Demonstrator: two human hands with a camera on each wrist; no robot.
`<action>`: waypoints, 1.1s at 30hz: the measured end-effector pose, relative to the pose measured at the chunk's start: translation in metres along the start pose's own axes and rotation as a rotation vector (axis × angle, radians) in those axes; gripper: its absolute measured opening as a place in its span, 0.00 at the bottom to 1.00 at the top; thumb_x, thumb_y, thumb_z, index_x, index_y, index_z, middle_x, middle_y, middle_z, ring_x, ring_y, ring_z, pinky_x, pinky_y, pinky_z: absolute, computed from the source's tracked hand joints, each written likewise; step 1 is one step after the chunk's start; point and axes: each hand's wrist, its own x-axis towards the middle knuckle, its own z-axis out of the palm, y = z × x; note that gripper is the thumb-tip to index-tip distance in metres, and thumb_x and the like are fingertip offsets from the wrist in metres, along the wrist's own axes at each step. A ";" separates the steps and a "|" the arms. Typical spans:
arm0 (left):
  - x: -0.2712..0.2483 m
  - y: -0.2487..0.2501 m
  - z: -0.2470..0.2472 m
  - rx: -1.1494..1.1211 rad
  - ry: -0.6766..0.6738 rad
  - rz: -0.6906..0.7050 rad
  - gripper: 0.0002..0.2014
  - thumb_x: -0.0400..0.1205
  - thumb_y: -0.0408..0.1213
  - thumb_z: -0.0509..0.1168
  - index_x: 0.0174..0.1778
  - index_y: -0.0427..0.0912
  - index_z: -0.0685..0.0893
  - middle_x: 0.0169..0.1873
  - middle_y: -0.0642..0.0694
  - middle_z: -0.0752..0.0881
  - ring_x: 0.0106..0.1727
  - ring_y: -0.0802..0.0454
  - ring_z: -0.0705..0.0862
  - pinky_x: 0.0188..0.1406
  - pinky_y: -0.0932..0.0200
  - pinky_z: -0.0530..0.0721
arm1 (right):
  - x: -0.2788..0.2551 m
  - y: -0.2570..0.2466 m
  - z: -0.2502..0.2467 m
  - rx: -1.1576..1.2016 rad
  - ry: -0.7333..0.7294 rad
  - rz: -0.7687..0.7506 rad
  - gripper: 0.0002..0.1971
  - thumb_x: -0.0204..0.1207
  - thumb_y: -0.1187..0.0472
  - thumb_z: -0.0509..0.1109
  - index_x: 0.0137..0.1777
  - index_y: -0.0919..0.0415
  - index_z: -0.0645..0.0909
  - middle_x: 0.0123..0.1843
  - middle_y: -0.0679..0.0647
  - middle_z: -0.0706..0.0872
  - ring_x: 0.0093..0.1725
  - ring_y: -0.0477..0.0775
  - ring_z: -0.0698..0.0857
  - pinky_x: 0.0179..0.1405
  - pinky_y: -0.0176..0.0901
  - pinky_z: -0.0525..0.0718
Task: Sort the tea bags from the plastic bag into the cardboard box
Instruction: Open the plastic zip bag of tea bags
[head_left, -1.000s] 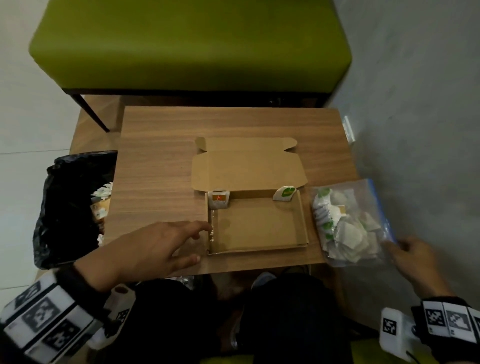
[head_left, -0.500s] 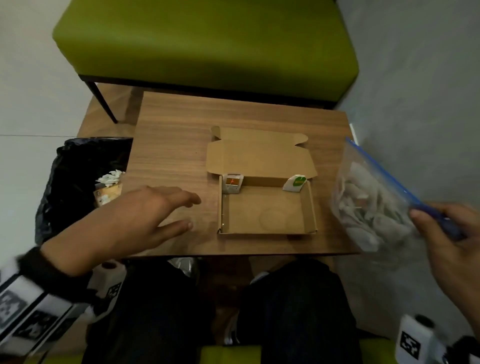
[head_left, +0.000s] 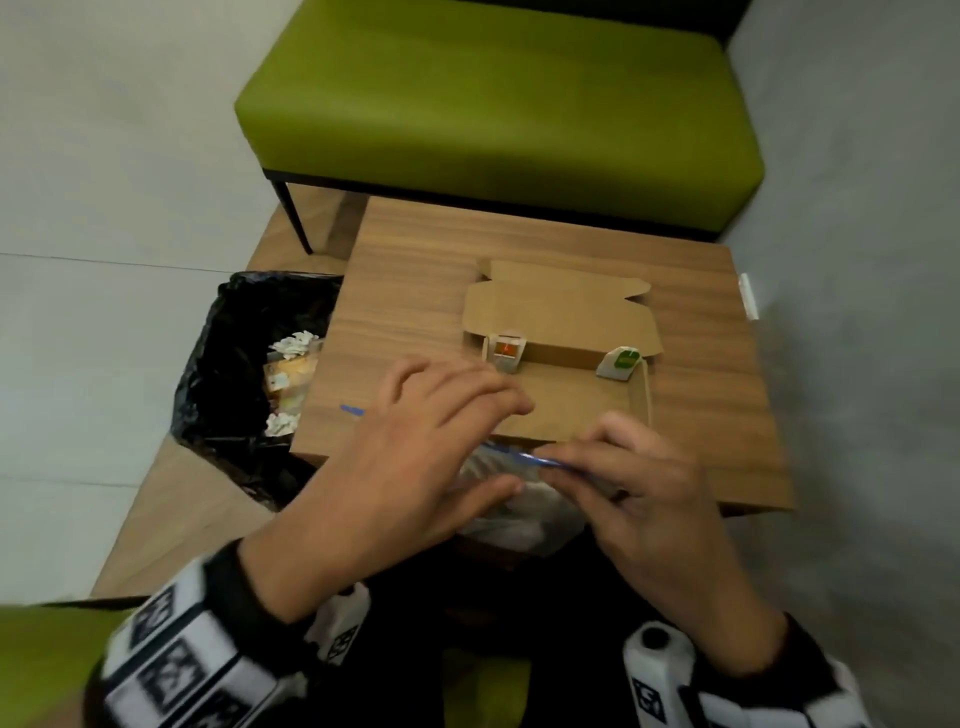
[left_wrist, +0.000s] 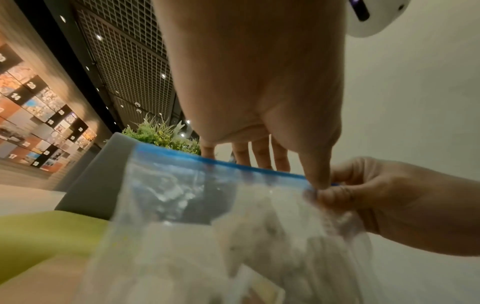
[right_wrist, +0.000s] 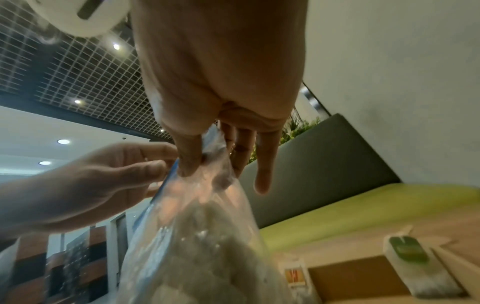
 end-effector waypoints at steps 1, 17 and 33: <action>-0.001 0.002 0.005 0.000 0.006 -0.001 0.18 0.82 0.56 0.62 0.62 0.52 0.82 0.57 0.57 0.86 0.62 0.55 0.82 0.69 0.44 0.71 | -0.001 -0.001 0.008 0.021 -0.014 -0.003 0.10 0.79 0.51 0.71 0.54 0.52 0.91 0.41 0.45 0.81 0.37 0.47 0.83 0.30 0.48 0.81; 0.069 -0.004 0.011 -0.150 -0.028 0.117 0.04 0.77 0.38 0.68 0.42 0.43 0.87 0.35 0.52 0.85 0.39 0.55 0.80 0.35 0.60 0.75 | -0.016 0.011 -0.009 0.320 0.305 0.256 0.05 0.70 0.56 0.78 0.44 0.44 0.90 0.41 0.37 0.92 0.41 0.42 0.91 0.41 0.32 0.87; 0.048 -0.014 0.018 -0.235 -0.080 0.182 0.14 0.84 0.52 0.61 0.56 0.49 0.83 0.42 0.58 0.84 0.40 0.69 0.71 0.37 0.75 0.72 | -0.012 0.008 0.013 0.479 0.269 0.290 0.03 0.76 0.57 0.75 0.46 0.47 0.89 0.43 0.49 0.94 0.42 0.50 0.93 0.41 0.37 0.88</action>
